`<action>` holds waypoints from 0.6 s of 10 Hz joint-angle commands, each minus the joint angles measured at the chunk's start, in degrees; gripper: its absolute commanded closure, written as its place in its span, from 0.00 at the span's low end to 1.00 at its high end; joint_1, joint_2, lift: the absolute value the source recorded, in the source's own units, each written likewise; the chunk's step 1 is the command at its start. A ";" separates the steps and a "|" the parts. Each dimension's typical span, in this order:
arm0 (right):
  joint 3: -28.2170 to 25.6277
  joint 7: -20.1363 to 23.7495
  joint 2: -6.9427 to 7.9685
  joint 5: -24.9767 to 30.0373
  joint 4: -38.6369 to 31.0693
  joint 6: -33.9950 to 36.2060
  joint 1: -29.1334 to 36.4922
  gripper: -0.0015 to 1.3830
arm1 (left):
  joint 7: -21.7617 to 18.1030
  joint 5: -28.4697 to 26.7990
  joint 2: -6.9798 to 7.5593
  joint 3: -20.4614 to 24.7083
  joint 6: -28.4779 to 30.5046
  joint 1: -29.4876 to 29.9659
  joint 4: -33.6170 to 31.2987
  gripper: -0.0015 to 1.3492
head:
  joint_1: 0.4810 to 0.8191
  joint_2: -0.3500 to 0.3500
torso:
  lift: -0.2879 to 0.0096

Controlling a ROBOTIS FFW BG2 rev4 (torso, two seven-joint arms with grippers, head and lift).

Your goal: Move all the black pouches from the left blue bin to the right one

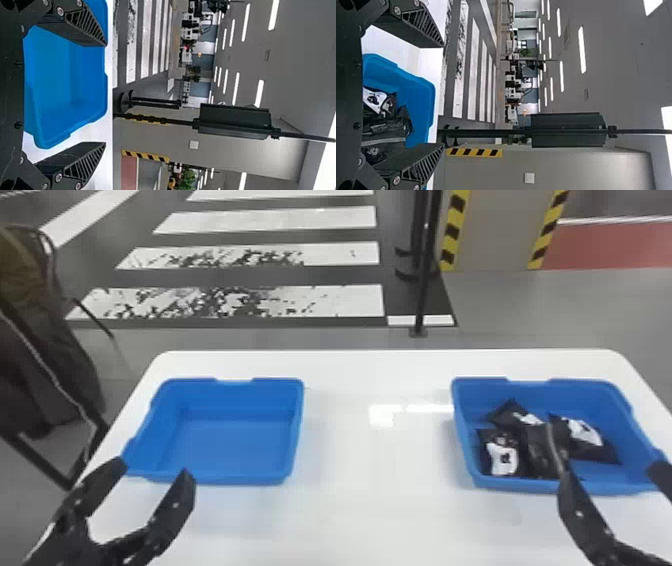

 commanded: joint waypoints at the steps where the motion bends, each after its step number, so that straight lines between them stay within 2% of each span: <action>1: 0.00 0.00 0.05 0.00 0.07 0.00 -0.02 0.10 | 0.00 0.00 -0.24 0.03 0.15 0.14 0.00 0.12 | 0.63 0.63 | 0.50; 6: 0.00 0.00 0.05 -0.46 0.21 0.00 0.12 0.11 | 0.00 0.00 -0.24 0.14 0.57 0.14 0.00 0.12 | 0.63 0.63 | 0.50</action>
